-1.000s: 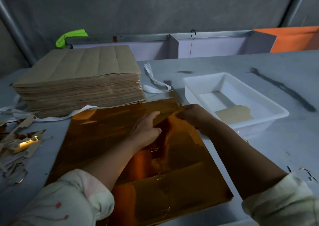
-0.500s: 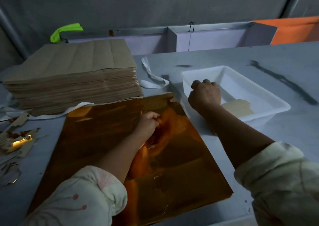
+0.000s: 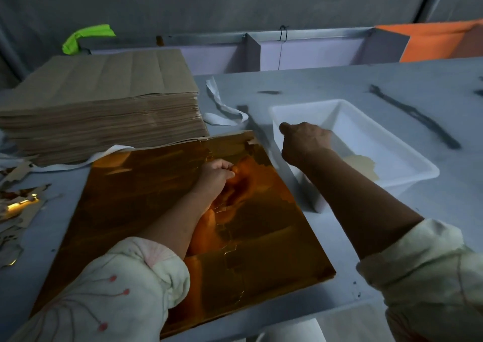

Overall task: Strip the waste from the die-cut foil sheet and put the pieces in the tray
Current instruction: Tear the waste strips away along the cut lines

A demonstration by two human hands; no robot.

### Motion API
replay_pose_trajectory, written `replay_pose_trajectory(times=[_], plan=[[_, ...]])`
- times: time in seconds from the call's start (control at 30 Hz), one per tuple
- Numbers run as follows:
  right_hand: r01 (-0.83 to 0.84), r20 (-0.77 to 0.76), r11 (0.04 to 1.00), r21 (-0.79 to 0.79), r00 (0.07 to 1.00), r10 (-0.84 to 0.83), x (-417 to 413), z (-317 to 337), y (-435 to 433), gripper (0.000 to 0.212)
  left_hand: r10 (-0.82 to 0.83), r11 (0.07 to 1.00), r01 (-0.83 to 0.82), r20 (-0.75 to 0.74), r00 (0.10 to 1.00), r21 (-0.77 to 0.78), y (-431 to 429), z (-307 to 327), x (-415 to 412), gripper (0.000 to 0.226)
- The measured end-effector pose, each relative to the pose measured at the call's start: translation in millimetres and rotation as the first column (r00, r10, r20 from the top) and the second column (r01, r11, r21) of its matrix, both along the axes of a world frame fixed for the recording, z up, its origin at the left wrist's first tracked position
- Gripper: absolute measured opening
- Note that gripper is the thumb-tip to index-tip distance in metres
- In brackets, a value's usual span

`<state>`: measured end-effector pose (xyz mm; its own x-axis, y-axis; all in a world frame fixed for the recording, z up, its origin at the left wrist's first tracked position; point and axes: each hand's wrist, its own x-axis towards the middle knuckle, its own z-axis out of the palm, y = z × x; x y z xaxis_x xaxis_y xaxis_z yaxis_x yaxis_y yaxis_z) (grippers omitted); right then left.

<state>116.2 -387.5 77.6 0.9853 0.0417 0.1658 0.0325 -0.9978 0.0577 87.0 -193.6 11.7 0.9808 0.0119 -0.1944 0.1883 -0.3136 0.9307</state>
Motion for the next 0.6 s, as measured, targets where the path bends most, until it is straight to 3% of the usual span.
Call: replay_pose_trajectory(times=[0.33,0.4,0.47,0.5,0.6], plan=[[-0.014,-0.216,0.998,-0.064,0.976,0.0,-54.3,20.6,-9.5,0.054,0.004,0.997,-0.005,-0.007,1.0,-0.075,8.6,0.4,1.2,0.013],[0.014,-0.298,0.994,-0.105,0.954,-0.045,-56.9,30.6,-11.4,0.049,0.007,0.995,-0.008,-0.011,1.0,-0.099,10.2,1.2,1.8,0.014],[0.008,-0.349,0.99,-0.141,0.935,-0.057,-48.5,45.5,-9.6,0.031,0.017,0.991,-0.02,-0.023,1.0,-0.132,11.4,2.3,2.4,0.014],[-0.01,-0.351,0.996,-0.091,0.936,-0.023,-39.0,52.0,-6.2,0.028,0.025,0.987,-0.029,-0.031,0.999,-0.156,11.9,2.9,2.6,0.014],[-0.064,-0.315,0.959,0.276,0.937,0.153,-5.7,63.3,13.9,0.055,0.049,0.972,-0.062,-0.062,0.997,-0.225,15.5,3.4,2.3,0.016]])
